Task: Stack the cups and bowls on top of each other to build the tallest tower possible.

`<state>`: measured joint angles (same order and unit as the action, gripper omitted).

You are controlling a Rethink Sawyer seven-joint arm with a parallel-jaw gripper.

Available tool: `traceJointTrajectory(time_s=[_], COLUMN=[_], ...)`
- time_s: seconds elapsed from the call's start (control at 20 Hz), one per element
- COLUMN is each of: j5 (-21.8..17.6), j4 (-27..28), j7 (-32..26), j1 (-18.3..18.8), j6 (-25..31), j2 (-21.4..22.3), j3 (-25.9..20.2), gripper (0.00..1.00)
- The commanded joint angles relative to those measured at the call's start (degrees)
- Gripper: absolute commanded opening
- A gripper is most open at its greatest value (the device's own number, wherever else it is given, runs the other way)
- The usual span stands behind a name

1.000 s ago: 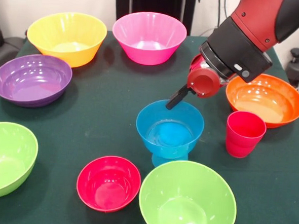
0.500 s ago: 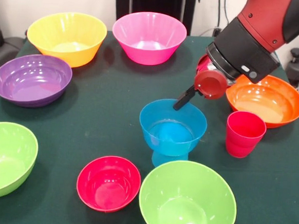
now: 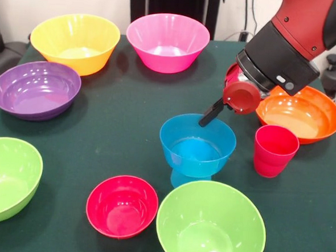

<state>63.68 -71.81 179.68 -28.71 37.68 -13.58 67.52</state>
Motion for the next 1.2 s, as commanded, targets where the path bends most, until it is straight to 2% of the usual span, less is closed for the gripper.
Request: traceJointTrajectory(time_s=[0.05,0.65,1.2], j5=[-3.4,-3.3,-3.6], j4=[2.8,-1.9,-3.3], j7=[12.3,8.2,7.3], j1=[-0.1,-1.6,-1.9], j6=[4.6,1.4,0.4], j2=[-1.5,0.7,1.7], j3=[-8.8,-11.7,-12.9], gripper=[0.0,0.0,0.0])
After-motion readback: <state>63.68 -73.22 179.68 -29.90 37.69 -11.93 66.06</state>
